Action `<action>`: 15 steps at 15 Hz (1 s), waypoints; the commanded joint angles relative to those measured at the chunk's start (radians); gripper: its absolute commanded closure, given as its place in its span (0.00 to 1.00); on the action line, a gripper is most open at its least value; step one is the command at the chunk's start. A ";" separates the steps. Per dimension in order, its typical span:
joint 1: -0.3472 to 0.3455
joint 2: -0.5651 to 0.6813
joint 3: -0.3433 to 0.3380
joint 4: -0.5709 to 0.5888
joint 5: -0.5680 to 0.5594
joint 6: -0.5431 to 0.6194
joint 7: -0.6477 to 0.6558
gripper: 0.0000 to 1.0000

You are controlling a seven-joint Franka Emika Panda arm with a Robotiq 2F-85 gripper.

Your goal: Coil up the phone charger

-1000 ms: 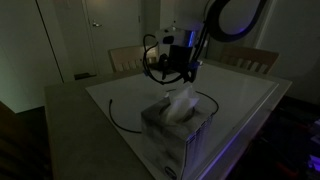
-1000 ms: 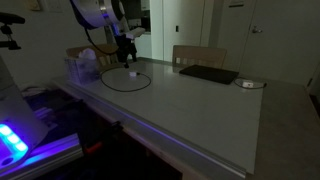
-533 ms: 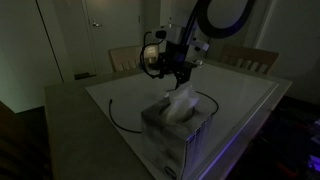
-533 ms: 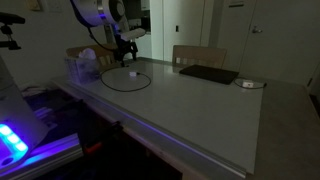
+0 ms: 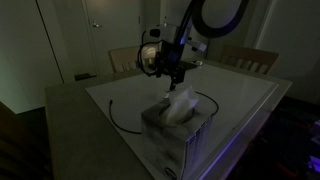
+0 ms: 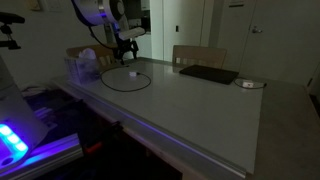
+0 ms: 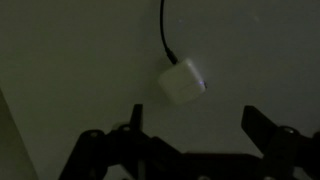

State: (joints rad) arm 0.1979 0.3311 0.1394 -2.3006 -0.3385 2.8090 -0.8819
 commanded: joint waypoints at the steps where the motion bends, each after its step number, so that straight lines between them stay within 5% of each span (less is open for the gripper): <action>1: 0.031 0.084 -0.005 0.166 0.012 -0.077 0.209 0.00; 5: 0.033 0.184 0.012 0.330 0.020 -0.098 0.397 0.00; 6: 0.012 0.118 0.029 0.240 -0.005 -0.072 0.367 0.00; 9: 0.017 0.172 0.026 0.307 -0.002 -0.075 0.402 0.00; 15: 0.181 0.276 -0.066 0.516 -0.007 -0.239 0.841 0.00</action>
State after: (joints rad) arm 0.2959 0.5299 0.1189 -1.9140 -0.3295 2.6427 -0.2194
